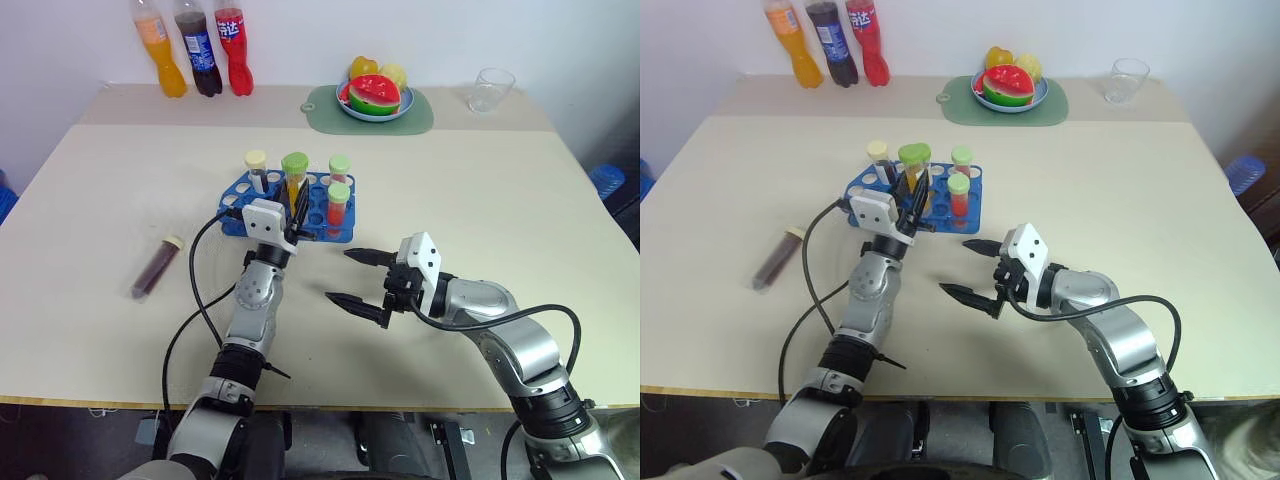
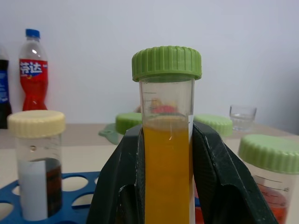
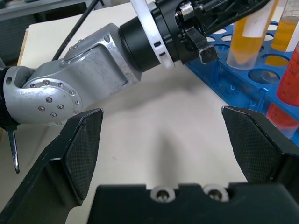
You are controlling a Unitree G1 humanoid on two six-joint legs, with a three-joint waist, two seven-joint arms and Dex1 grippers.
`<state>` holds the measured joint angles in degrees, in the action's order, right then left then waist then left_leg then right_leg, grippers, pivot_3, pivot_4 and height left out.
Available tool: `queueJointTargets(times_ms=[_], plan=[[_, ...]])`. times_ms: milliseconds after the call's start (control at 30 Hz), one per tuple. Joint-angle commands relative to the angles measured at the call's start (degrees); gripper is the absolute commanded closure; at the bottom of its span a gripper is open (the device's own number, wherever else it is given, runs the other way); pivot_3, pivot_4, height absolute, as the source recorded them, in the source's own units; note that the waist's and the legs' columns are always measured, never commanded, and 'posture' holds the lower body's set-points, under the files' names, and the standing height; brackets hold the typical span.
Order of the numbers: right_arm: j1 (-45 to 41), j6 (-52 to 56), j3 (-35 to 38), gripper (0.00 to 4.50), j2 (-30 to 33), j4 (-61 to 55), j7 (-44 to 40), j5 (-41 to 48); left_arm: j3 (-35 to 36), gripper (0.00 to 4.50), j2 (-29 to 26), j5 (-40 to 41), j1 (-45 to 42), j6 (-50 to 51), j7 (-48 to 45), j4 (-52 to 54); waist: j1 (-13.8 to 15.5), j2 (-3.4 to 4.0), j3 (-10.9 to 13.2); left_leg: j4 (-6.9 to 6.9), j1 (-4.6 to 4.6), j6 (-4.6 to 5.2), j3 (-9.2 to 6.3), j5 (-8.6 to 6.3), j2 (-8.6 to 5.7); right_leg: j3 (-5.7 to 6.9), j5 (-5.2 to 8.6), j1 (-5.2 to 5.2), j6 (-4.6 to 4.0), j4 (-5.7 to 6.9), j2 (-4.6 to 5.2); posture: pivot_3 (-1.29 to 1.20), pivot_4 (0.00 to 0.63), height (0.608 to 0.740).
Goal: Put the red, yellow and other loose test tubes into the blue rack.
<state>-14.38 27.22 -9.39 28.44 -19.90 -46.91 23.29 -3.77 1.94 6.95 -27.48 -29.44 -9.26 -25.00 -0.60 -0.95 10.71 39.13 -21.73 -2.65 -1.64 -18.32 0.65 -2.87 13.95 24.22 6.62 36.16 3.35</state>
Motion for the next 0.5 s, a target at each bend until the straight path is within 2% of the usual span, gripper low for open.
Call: queueJointTargets(times_ms=[33, 267, 500], plan=[[0.07, -0.33, 0.77, 0.00, -0.32, -1.83, 0.09, 0.90, 0.20, 3.69, 0.26, -1.17, 0.01, -0.13, 0.05, 1.44, -0.01, 0.00, 0.00, 0.00, 0.01, 0.00, 0.00, 0.00, 0.00, 0.00, 0.00, 0.00, 0.00, 0.00, 0.00, 0.00, 0.150, 0.734], [0.35, -0.12, 0.79, 0.00, -0.42, -2.00, 0.41, 1.14, 1.73, 3.69, -0.97, -6.04, -2.68, -1.92, 4.76, -2.40, 0.03, 0.00, 0.00, 0.00, 0.02, 0.00, 0.00, 0.00, 0.00, 0.00, 0.00, 0.00, 0.00, 0.01, 0.00, 0.00, 0.150, 0.734], [0.54, -0.03, 0.63, 0.00, -0.58, -2.18, 0.65, 1.21, 2.26, 3.69, -0.81, -5.74, -4.36, -3.25, 4.99, -5.56, 0.00, 0.00, 0.00, 0.00, 0.02, 0.00, -0.01, 0.00, 0.00, 0.00, 0.00, -0.01, 0.00, 0.03, -0.01, 0.00, 0.150, 0.734]])
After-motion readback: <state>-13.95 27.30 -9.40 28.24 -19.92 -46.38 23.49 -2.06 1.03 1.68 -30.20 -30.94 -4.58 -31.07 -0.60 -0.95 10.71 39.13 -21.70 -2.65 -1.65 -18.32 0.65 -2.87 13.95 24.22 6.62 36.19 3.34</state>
